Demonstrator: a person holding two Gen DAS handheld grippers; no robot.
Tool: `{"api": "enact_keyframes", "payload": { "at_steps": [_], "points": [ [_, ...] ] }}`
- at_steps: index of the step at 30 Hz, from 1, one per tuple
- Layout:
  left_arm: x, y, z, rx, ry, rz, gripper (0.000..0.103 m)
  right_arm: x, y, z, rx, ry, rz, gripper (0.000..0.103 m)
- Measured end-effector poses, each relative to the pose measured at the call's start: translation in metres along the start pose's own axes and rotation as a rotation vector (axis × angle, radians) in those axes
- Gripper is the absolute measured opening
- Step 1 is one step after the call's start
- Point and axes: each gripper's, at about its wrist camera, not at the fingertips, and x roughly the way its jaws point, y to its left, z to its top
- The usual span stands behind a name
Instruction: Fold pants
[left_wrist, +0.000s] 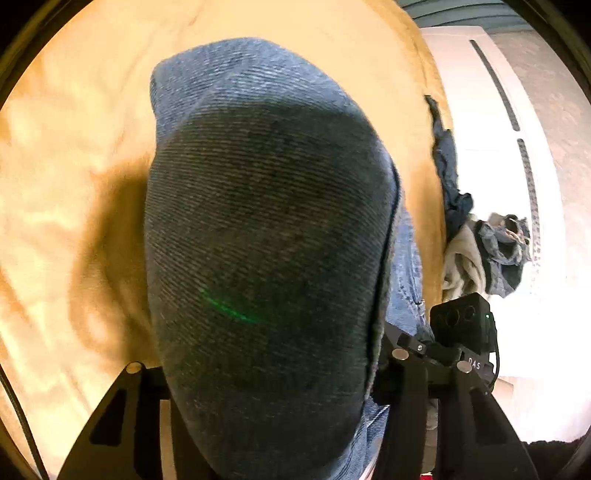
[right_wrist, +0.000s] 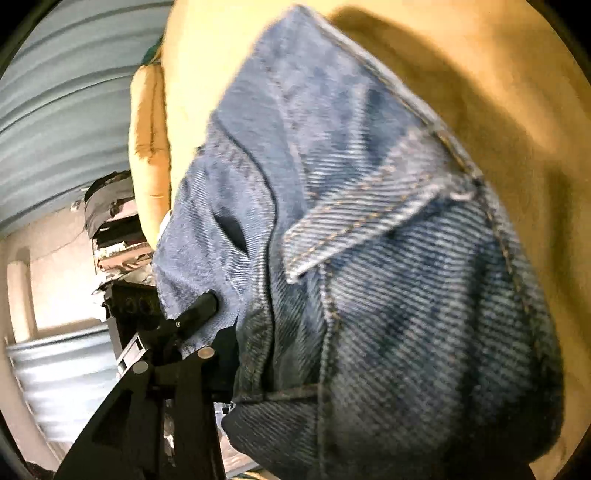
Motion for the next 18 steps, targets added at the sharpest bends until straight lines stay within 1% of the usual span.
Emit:
{"api": "enact_keyframes", "payload": {
  "at_steps": [2,3,5,9,12,14,15,16,17,18],
  "points": [
    [-0.014,-0.011,-0.001,0.02,-0.004,0.0,0.048,-0.007,0.016,-0.004,-0.02,-0.009,0.002,0.043],
    [-0.021,-0.018,-0.001,0.04,-0.004,0.004,0.047,-0.012,0.026,-0.006,-0.035,-0.016,0.002,0.042],
    [-0.034,-0.025,-0.002,0.047,-0.01,-0.006,0.047,-0.019,0.051,-0.011,-0.076,-0.025,-0.007,0.041],
    [-0.086,-0.029,0.001,0.064,-0.045,-0.022,0.047,-0.026,0.111,-0.022,-0.165,-0.036,-0.023,0.04],
    [-0.124,-0.026,0.011,0.08,-0.075,-0.025,0.047,-0.018,0.153,-0.031,-0.192,-0.046,-0.021,0.04],
    [-0.163,-0.015,0.024,0.089,-0.104,-0.035,0.047,-0.008,0.186,-0.036,-0.216,-0.057,-0.017,0.04],
    [-0.167,-0.019,0.03,0.091,-0.113,-0.038,0.047,0.0,0.206,-0.039,-0.228,-0.068,-0.013,0.04],
    [-0.183,-0.012,0.037,0.094,-0.124,-0.045,0.047,0.01,0.228,-0.042,-0.242,-0.078,-0.006,0.04],
    [-0.207,0.0,0.048,0.102,-0.136,-0.056,0.047,0.017,0.242,-0.043,-0.253,-0.084,-0.006,0.04],
    [-0.221,0.01,0.055,0.11,-0.141,-0.058,0.047,0.031,0.264,-0.047,-0.267,-0.096,-0.009,0.04]
  ]
}}
